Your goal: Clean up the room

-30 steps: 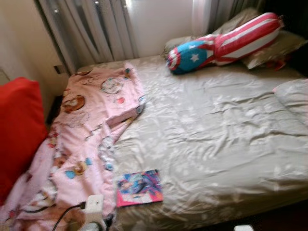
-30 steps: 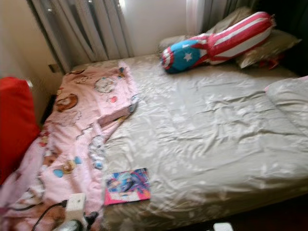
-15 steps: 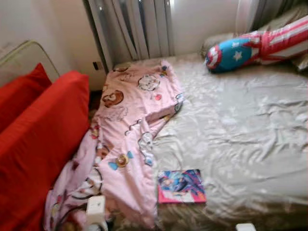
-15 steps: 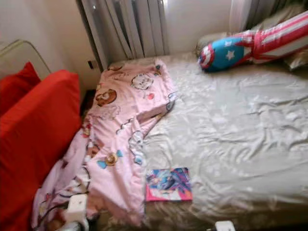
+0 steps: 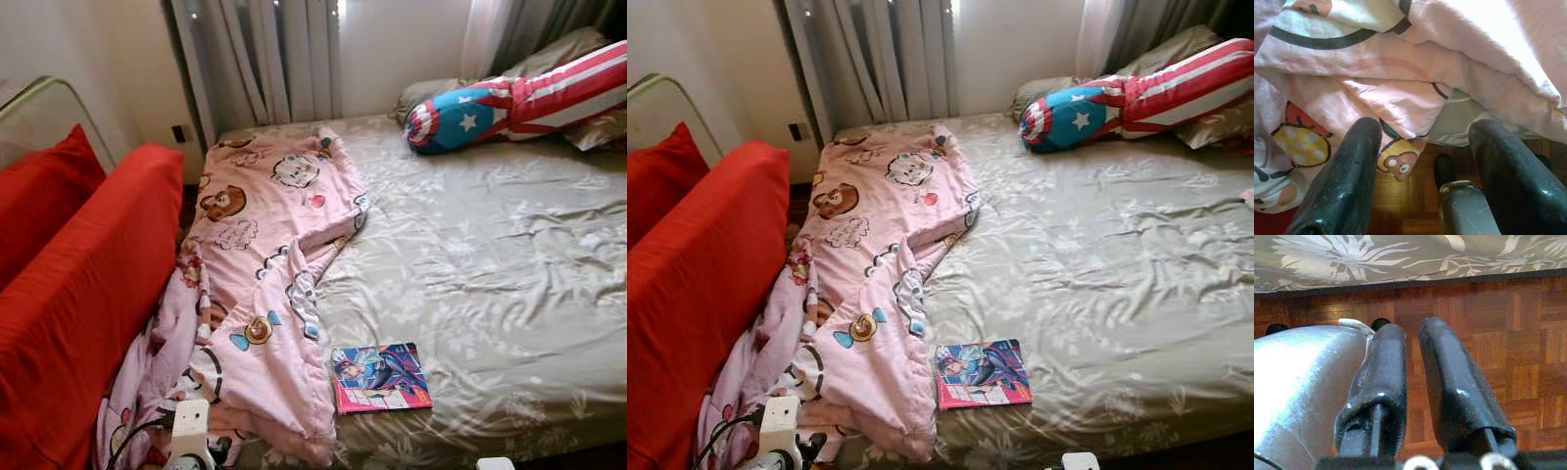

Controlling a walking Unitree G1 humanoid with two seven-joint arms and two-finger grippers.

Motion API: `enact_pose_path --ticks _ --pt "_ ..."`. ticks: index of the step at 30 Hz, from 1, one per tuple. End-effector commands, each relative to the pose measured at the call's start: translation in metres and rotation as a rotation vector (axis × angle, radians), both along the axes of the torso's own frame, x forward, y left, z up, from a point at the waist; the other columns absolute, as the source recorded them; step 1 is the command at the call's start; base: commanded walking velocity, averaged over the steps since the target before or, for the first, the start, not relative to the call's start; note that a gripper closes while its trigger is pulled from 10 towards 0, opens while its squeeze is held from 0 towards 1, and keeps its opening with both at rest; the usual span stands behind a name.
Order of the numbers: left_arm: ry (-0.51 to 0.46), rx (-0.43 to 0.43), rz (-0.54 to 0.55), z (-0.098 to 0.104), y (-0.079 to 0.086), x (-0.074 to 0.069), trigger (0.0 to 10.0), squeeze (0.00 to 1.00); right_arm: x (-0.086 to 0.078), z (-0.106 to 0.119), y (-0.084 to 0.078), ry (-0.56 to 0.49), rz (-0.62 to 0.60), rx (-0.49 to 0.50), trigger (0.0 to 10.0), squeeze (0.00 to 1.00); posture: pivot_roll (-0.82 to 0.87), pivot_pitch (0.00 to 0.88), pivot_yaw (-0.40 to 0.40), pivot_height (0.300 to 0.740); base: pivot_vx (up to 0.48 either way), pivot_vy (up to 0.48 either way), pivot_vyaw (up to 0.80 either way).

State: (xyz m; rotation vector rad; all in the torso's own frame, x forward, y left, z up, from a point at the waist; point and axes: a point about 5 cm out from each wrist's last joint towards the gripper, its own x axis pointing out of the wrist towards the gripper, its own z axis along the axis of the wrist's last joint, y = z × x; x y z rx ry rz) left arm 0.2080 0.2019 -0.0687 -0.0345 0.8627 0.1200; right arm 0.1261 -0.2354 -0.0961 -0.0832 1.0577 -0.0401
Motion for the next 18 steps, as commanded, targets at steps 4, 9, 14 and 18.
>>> enact_pose_path --ticks 4,9,14,18 --pt "0.016 0.002 -0.008 -0.0016 0.0003 -0.0026 10.0 0.00 -0.0015 -0.0002 -0.0011 0.003 -0.004 -0.003 10.0 0.00 -0.18 0.000 0.062 0.740 0.000 0.000 0.00" --pt "0.015 0.011 -0.015 -0.0015 0.0005 -0.0024 10.0 0.00 -0.0016 -0.0002 -0.0012 0.004 -0.002 -0.003 10.0 0.00 -0.18 0.000 0.062 0.740 0.000 -0.311 0.00" --pt "0.016 0.010 -0.012 -0.0015 0.0004 -0.0024 10.0 0.00 -0.0016 -0.0002 -0.0013 0.005 -0.002 -0.003 10.0 0.00 -0.18 0.000 0.061 0.740 0.144 -0.393 0.00" --pt "0.012 0.008 -0.002 -0.0015 0.0004 -0.0025 10.0 0.00 -0.0015 -0.0001 -0.0014 0.004 -0.003 -0.003 10.0 0.00 -0.18 0.000 0.061 0.740 0.000 0.000 0.00"
